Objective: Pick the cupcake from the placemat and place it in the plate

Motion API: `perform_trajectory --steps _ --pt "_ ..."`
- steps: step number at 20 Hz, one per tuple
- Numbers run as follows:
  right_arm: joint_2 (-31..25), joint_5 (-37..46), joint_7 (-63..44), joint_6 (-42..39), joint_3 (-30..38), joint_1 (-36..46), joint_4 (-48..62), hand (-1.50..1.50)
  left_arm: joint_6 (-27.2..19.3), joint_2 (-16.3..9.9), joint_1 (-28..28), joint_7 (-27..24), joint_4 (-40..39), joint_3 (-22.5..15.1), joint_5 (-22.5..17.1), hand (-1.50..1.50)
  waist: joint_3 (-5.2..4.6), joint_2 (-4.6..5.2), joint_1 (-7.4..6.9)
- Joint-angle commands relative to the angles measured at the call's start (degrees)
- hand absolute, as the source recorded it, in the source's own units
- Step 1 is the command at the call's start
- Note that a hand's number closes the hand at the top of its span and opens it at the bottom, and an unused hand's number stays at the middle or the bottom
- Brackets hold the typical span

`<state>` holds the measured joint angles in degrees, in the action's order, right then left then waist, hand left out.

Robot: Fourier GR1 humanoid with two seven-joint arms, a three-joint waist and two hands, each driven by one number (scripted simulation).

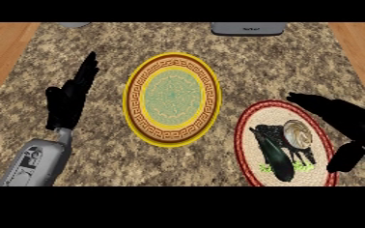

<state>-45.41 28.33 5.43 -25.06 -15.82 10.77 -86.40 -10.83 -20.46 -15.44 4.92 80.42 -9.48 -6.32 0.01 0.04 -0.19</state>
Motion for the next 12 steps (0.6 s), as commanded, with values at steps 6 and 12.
perform_trajectory --steps 6,12 --pt "9.9 11.5 1.7 0.8 -2.1 2.8 9.1 -1.50 3.8 2.5 -1.7 -1.9 -4.5 3.6 2.3 0.00 -0.01 0.04 0.11" --pt "10.8 16.7 7.0 2.0 1.1 1.7 15.3 -1.50 4.7 3.4 -0.4 -0.6 -2.2 6.0 4.4 0.00 -0.01 -0.03 0.19"
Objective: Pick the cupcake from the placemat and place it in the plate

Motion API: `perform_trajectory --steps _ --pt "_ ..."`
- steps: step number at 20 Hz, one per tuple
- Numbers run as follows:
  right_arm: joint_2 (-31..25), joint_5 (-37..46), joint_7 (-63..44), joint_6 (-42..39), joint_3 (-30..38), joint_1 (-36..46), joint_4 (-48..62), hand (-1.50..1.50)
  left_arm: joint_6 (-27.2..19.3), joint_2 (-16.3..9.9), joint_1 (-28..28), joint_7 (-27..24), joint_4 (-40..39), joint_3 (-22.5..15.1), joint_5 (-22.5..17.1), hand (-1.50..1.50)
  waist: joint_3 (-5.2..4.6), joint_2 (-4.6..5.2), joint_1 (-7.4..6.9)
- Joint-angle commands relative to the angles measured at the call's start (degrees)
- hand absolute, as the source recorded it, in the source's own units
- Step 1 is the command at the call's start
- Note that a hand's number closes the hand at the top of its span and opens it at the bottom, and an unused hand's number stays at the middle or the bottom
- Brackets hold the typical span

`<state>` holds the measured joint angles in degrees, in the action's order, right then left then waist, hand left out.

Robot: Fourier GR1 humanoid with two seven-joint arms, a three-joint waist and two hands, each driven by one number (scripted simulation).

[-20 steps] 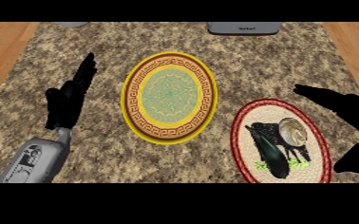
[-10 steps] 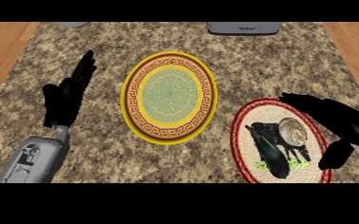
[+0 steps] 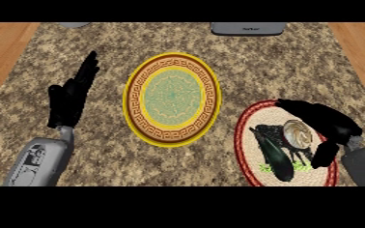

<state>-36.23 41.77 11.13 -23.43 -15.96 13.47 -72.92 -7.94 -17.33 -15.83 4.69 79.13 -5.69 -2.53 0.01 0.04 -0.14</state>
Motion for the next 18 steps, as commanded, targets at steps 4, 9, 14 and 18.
perform_trajectory --steps 4,9,14,18 --pt "1.1 5.9 6.5 1.2 3.1 2.2 8.6 -1.50 -0.4 4.1 2.1 0.0 2.6 -0.1 3.2 0.00 0.01 -0.03 -0.11" --pt "4.1 8.7 12.5 9.9 5.3 4.4 15.4 1.50 3.0 2.8 2.8 0.0 1.9 2.4 2.1 0.00 0.02 0.03 -0.25" --pt "8.3 11.2 8.3 7.9 6.3 5.0 11.5 1.50 4.1 2.9 2.6 2.3 5.4 4.0 3.5 0.00 0.00 -0.06 -0.11" --pt "7.3 9.7 10.7 9.5 9.4 1.1 7.4 1.50 4.9 3.0 2.9 1.6 4.1 4.8 4.4 0.00 -0.02 -0.12 0.22"
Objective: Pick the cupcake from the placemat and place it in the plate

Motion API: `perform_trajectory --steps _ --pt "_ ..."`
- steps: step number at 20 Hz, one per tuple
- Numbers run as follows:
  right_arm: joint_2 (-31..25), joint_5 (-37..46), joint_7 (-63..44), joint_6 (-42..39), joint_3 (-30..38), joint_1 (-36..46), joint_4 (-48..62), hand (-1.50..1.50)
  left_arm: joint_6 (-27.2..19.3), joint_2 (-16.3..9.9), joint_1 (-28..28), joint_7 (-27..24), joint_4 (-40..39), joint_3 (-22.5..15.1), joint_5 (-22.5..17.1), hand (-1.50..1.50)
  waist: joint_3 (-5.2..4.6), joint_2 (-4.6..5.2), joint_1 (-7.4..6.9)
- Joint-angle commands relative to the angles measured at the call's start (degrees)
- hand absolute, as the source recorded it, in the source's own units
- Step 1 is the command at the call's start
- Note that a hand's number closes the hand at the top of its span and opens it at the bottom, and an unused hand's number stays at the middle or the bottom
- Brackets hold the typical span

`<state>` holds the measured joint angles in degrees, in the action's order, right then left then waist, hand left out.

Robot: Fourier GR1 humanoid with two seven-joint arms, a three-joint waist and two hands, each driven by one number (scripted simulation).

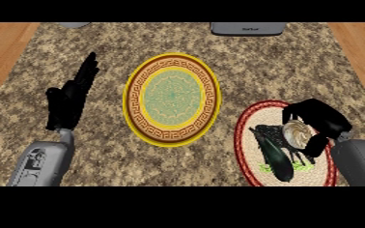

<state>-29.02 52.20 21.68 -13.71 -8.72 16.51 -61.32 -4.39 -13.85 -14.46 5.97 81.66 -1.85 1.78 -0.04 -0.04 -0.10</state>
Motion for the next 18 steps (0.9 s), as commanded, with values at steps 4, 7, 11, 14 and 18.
perform_trajectory --steps 4,7,11,14,18 --pt "3.5 1.5 -3.3 3.2 4.6 6.5 5.5 1.50 1.1 0.5 1.2 -0.3 0.8 1.0 0.8 0.00 0.05 0.12 -0.35" --pt "5.1 3.0 -7.9 7.3 6.7 10.2 9.5 1.50 0.2 2.2 2.7 -1.3 1.7 -1.2 2.3 0.00 0.07 0.20 -0.75" --pt "5.0 -2.1 -3.3 11.2 11.5 13.0 5.2 1.50 1.0 1.2 0.4 -1.1 -0.4 0.8 1.2 0.00 0.07 0.16 -0.31" --pt "6.5 -5.2 0.0 15.7 13.5 12.0 -0.5 1.50 1.1 1.3 0.5 0.2 0.4 0.8 1.0 0.00 0.06 -0.08 0.26" --pt "5.8 -9.6 8.3 14.4 15.1 13.9 -0.9 1.50 1.8 0.2 1.0 0.9 2.5 1.6 0.7 0.00 0.09 0.02 -0.34"
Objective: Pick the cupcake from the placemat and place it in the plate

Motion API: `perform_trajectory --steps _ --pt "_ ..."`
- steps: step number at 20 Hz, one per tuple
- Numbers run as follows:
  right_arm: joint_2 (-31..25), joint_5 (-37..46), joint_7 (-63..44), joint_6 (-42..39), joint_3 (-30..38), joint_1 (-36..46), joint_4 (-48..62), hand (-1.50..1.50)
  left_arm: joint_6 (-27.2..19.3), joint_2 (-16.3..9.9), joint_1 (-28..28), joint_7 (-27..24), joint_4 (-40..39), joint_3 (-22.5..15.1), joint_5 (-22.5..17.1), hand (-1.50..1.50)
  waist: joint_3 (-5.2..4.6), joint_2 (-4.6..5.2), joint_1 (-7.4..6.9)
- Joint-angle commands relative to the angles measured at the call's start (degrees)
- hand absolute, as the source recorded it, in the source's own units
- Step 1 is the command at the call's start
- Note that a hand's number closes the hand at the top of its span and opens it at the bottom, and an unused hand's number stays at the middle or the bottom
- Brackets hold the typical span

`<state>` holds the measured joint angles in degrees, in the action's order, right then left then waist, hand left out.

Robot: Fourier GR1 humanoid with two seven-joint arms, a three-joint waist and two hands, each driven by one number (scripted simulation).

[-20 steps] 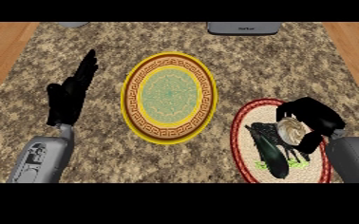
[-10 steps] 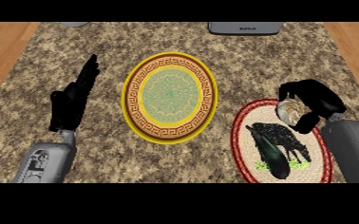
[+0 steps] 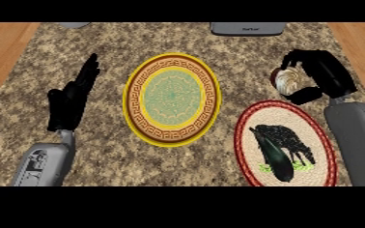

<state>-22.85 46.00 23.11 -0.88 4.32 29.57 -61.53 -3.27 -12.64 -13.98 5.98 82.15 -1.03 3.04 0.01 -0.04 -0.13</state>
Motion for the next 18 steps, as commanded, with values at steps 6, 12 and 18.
perform_trajectory --steps 6,12,18 --pt "5.7 -7.2 -5.5 -11.3 -2.9 4.8 -15.8 1.50 0.4 -0.2 -1.2 3.4 0.6 1.3 -0.1 0.00 -0.05 -0.18 0.33" --pt "15.4 -5.8 -17.9 -14.9 -9.9 5.4 -21.1 1.50 -0.5 0.6 -1.8 -0.9 -1.9 1.5 1.7 0.00 -0.06 -0.13 0.33" --pt "22.6 -3.6 -17.1 -5.9 -15.8 8.9 -8.5 1.50 -0.9 3.2 0.0 -2.5 -1.5 -0.8 3.4 0.00 -0.02 0.16 -0.50"
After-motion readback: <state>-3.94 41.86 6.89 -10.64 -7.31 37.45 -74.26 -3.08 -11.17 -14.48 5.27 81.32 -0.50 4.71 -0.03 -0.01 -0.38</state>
